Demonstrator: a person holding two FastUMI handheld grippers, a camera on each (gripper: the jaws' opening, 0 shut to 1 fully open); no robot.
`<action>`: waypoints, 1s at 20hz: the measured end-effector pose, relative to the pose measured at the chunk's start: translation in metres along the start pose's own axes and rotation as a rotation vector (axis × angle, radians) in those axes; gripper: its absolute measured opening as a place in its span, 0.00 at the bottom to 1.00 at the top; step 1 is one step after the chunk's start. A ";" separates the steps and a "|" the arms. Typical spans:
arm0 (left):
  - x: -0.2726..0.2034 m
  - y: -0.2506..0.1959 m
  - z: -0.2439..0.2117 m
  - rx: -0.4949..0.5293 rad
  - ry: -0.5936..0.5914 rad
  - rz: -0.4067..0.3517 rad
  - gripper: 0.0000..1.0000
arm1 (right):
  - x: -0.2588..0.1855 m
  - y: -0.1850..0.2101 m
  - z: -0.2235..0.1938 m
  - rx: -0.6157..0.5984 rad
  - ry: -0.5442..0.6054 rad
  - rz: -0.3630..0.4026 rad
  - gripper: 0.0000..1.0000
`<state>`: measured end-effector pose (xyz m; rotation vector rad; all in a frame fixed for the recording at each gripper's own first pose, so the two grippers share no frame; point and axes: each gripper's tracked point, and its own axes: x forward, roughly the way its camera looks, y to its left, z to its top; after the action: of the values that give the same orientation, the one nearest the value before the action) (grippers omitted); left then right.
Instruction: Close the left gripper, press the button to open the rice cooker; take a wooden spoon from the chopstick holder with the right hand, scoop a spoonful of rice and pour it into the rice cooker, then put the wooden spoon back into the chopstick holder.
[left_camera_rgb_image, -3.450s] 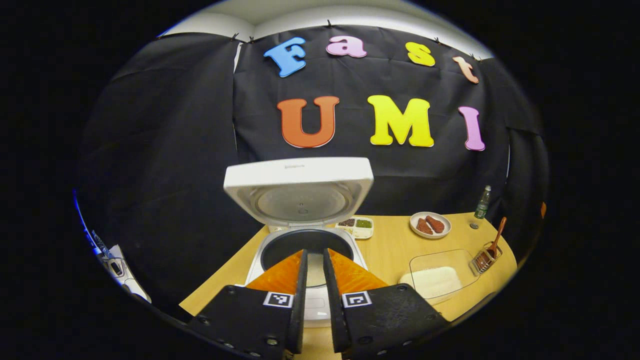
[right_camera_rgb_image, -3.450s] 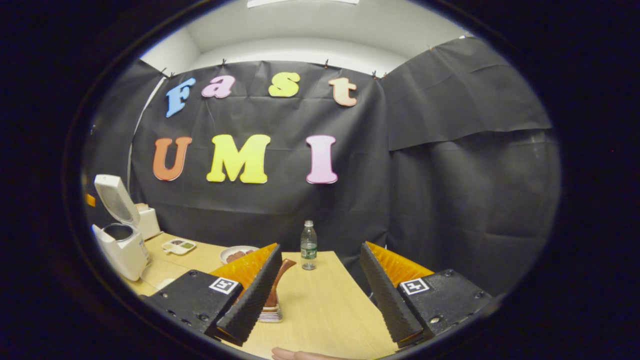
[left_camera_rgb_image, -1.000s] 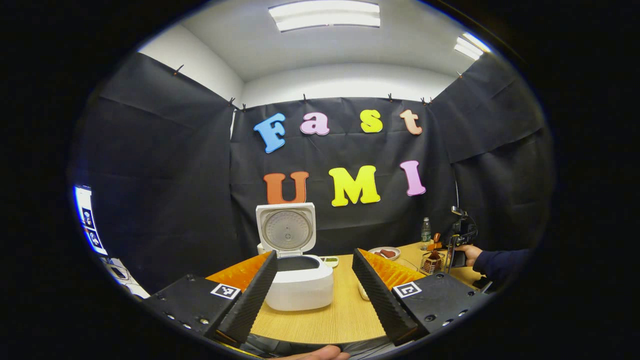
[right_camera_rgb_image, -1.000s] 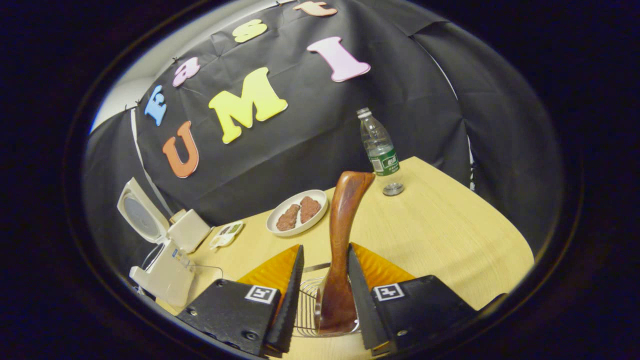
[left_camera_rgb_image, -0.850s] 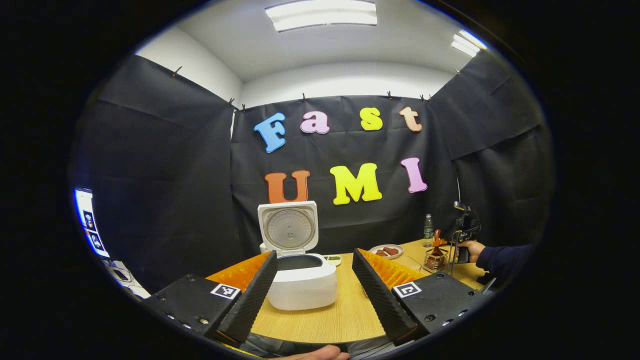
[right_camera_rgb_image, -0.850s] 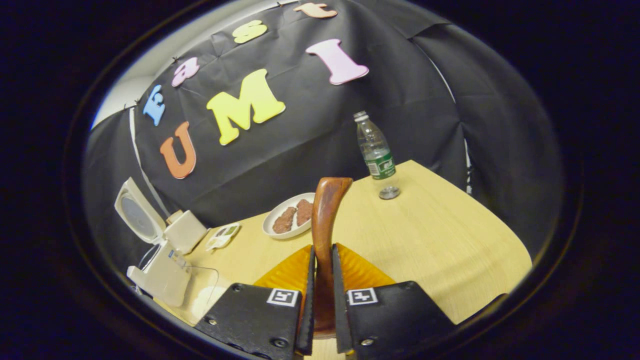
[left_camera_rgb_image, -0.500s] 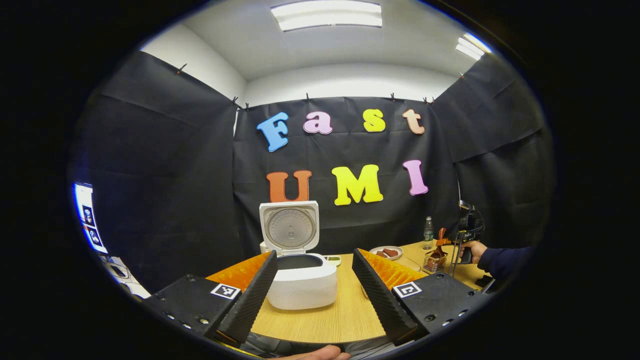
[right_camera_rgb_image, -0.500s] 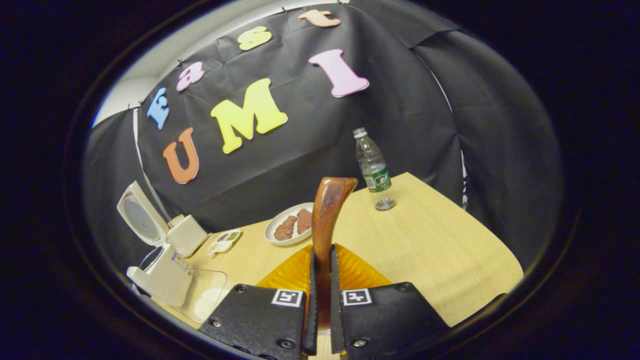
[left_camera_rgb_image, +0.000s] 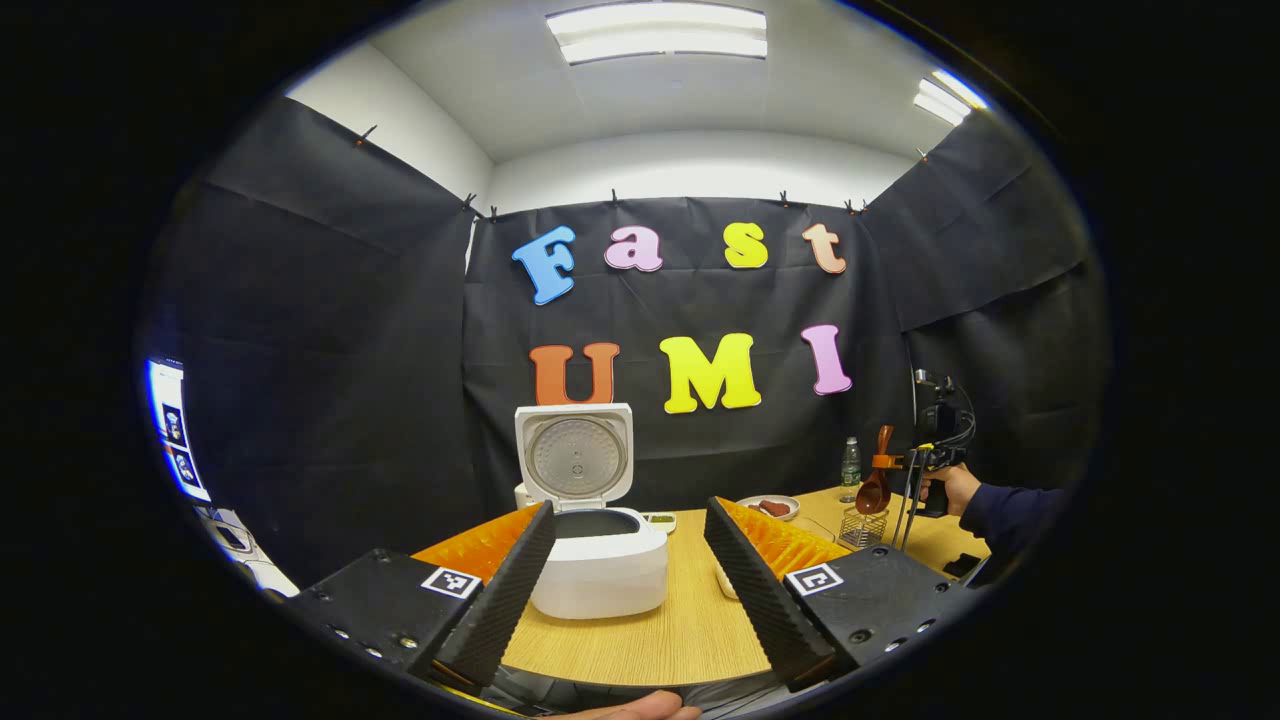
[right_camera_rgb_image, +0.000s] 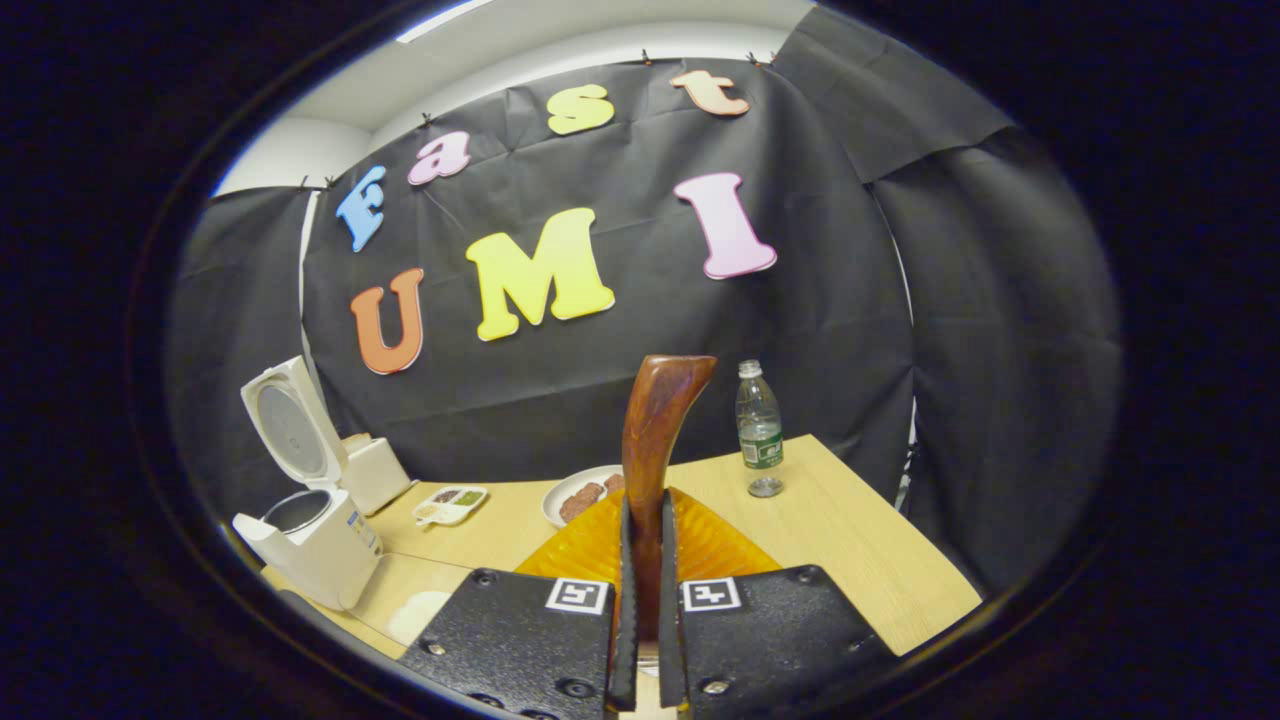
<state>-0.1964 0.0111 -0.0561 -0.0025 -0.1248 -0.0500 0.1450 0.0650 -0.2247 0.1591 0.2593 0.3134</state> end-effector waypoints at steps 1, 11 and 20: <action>0.000 0.001 0.000 0.000 -0.001 0.000 0.95 | -0.004 0.008 0.003 -0.012 -0.008 0.000 0.14; -0.001 0.016 -0.007 -0.019 0.016 0.023 0.95 | -0.032 0.141 -0.003 -0.127 -0.044 0.130 0.13; -0.005 0.035 -0.005 -0.038 0.026 0.051 0.95 | -0.012 0.198 -0.079 -0.275 -0.038 0.088 0.14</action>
<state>-0.1989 0.0463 -0.0619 -0.0431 -0.0982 -0.0012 0.0561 0.2561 -0.2589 -0.0947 0.1698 0.4290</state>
